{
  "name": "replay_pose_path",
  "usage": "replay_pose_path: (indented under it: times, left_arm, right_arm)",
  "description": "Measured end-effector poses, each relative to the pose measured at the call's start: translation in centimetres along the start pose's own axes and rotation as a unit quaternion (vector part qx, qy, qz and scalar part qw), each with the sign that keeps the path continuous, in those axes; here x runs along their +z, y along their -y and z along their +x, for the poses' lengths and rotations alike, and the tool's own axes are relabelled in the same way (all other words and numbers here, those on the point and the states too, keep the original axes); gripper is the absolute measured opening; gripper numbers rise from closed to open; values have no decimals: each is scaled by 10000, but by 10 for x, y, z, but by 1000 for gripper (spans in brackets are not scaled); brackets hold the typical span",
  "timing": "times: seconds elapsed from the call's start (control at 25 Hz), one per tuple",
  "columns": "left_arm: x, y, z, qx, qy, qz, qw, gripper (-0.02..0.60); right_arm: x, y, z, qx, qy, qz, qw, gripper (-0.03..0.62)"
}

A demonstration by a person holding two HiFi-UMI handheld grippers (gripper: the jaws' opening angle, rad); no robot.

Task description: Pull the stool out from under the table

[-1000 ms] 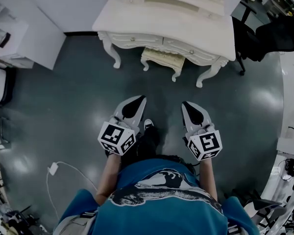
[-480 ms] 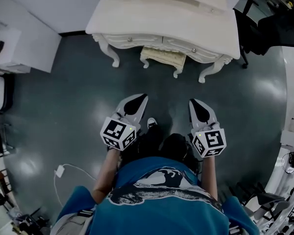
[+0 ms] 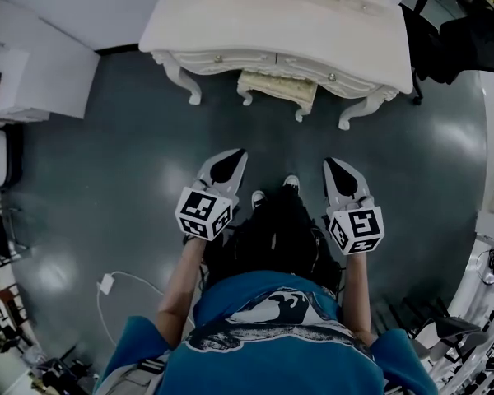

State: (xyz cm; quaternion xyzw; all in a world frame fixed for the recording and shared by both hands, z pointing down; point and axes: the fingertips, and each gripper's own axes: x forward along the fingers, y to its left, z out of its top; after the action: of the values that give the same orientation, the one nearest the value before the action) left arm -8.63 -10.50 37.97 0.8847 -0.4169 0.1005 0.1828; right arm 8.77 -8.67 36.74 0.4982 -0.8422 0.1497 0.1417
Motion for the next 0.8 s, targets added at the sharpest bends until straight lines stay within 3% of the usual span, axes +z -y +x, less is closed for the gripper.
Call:
replay_pose_path:
  times: [0.16,0.6,0.8]
  left_arm:
    - [-23,-29,18,136,-244,-18,9996,11]
    - [-70,-95,99,-343,-720,68,9968,52]
    - [-98,-136,138,-298,-961,22,9949,77]
  right_arm:
    - [-14,20,17,-149,-78,60,9998,8]
    - [-86,86,106,-252,-343,867,9953,34]
    - [-120,110,155,-208,-417,1161,9921,58]
